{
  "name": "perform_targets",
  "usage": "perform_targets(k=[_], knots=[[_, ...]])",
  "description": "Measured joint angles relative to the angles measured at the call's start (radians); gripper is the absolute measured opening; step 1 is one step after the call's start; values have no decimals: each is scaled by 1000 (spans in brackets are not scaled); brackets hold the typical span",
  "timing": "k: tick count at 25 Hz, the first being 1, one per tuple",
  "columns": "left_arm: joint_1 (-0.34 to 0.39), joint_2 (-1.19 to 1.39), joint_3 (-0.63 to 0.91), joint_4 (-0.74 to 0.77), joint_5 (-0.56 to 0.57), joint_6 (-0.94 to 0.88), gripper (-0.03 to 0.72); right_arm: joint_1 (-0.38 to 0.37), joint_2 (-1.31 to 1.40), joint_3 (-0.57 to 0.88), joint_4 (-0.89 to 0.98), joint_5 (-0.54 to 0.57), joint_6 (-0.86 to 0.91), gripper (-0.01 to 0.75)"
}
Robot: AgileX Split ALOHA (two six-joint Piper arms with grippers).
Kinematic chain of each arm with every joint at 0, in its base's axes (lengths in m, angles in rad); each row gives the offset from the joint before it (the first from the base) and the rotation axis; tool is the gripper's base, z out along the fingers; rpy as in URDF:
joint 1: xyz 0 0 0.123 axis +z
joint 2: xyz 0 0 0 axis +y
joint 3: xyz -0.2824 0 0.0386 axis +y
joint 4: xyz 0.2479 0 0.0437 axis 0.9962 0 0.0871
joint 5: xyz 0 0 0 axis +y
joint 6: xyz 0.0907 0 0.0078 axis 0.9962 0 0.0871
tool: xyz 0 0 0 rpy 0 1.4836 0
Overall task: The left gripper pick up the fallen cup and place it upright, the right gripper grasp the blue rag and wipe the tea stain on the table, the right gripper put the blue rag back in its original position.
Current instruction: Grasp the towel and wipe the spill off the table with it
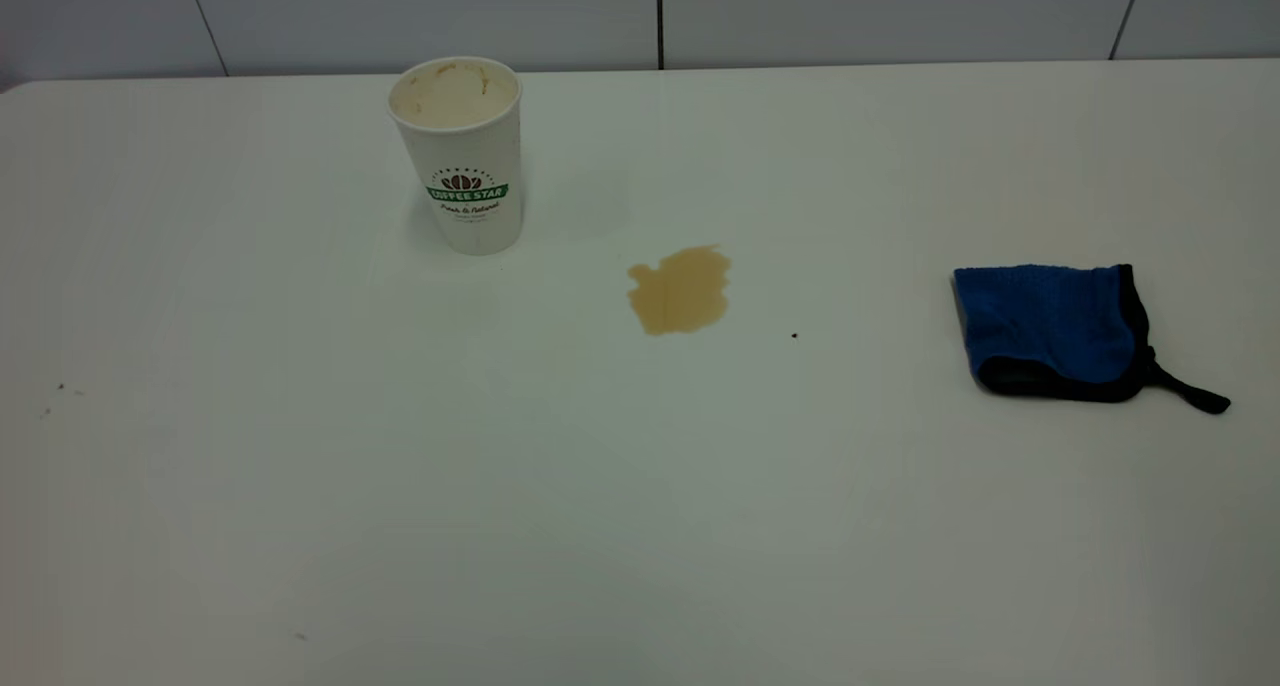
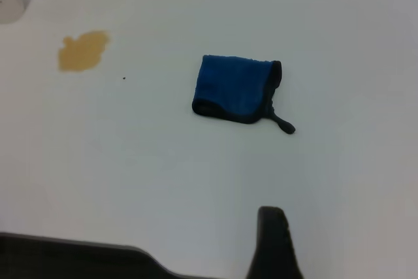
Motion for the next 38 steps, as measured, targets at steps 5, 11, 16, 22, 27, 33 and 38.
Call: perform_targets(k=[5,11,16,22,27,33,38], knots=[[0,0,0,0,0,0,412,0,167,-82,16,-22,44,626],[0,0,0,0,0,0,412,0,657,-256,7,-156,44,727],[0,0,0,0,0,0,412,0,1064,-394,-3,-243,-8,729],[0,0,0,0,0,0,412,6,1504,-545,-5,-338,-24,727],[0,0,0,0,0,0,412,11,1787,-683,-5,-405,-25,727],[0,0,0,0,0,0,412,40,2084,-870,-23,-422,-35,719],[0,0,0,0,0,0,412,52,2273,-1026,-32,-418,-39,716]])
